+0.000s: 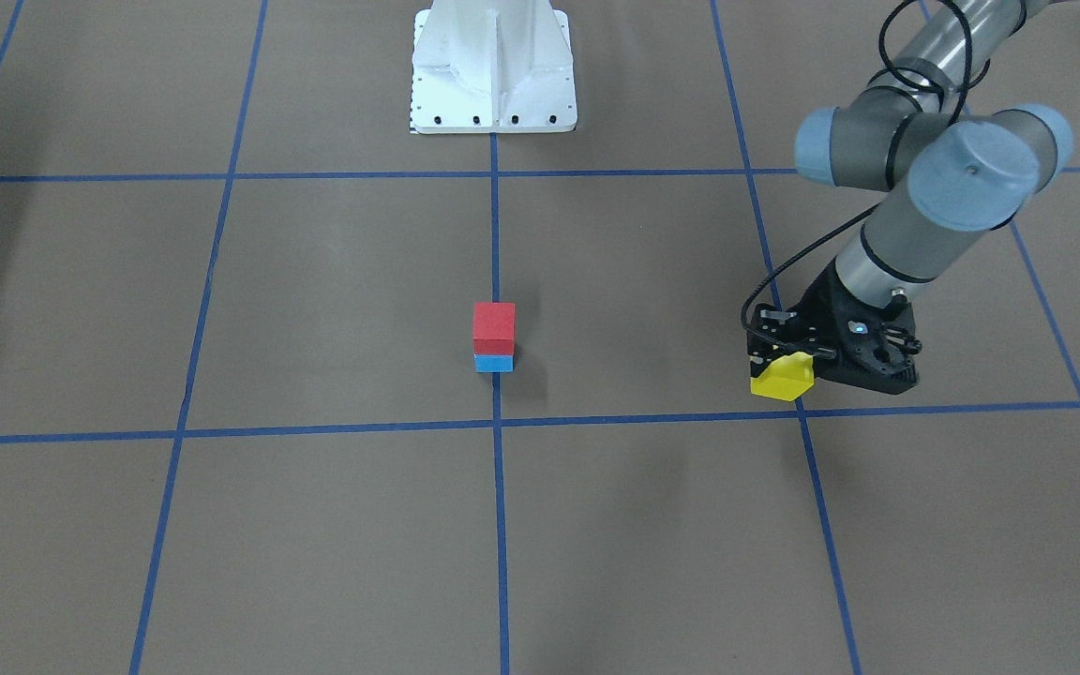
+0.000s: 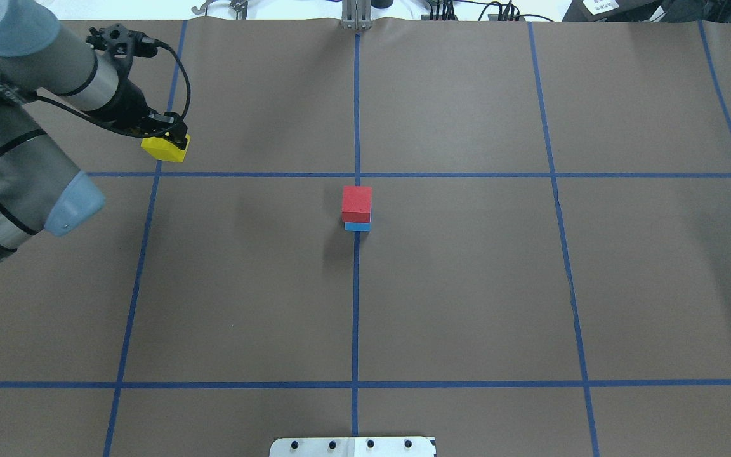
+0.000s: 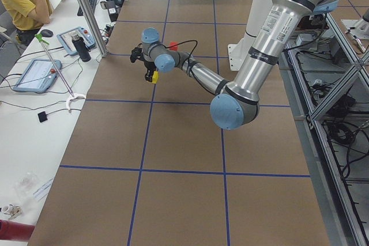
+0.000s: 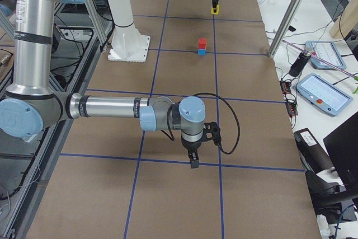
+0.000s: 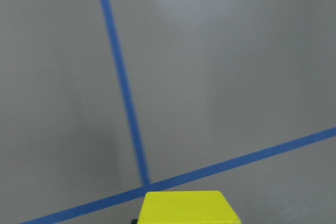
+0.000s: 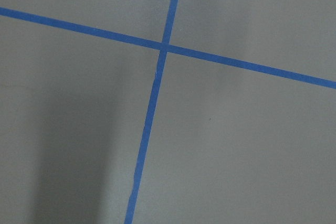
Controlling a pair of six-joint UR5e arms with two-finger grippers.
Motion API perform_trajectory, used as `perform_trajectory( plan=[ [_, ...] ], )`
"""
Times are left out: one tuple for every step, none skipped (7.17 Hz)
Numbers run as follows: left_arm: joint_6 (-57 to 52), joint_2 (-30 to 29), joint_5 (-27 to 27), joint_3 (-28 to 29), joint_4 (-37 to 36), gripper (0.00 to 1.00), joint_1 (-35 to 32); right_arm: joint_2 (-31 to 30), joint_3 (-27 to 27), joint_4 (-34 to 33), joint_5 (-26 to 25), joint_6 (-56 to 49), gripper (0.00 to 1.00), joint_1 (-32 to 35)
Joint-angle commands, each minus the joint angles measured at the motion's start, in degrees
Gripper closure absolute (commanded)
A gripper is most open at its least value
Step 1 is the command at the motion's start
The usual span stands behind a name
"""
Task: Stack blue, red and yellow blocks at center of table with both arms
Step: 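Carry the yellow cube with the left gripper above the red cube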
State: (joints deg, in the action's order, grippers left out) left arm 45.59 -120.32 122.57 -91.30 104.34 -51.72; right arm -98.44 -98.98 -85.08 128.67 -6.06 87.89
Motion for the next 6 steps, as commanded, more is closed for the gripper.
perform_trajectory(
  plan=[
    [9.82, -10.67, -1.63, 0.07, -9.46, 1.0, 4.68, 0.0, 0.1, 0.0, 0.0, 0.0, 0.0, 0.0],
    [12.57, -16.12, -3.37, 0.24, -15.6, 1.0, 6.61, 0.0, 0.1, 0.0, 0.0, 0.0, 0.0, 0.0],
    [15.12, -20.87, -5.74, 1.2, -20.36, 1.0, 8.98, 0.0, 0.1, 0.0, 0.0, 0.0, 0.0, 0.0],
    [17.58, -23.7, -7.33, 2.78, -21.63, 1.0, 10.83, 0.0, 0.19, 0.0, 0.0, 0.0, 0.0, 0.0],
    [20.04, -26.51, -10.13, 5.93, -21.64, 1.0, 13.46, 0.0, 0.1, 0.0, 0.0, 0.0, 0.0, 0.0],
    [20.41, -28.46, -12.85, 8.92, -21.47, 1.0, 16.18, 0.0, 0.1, 0.0, 0.0, 0.0, 0.0, 0.0]
  ],
)
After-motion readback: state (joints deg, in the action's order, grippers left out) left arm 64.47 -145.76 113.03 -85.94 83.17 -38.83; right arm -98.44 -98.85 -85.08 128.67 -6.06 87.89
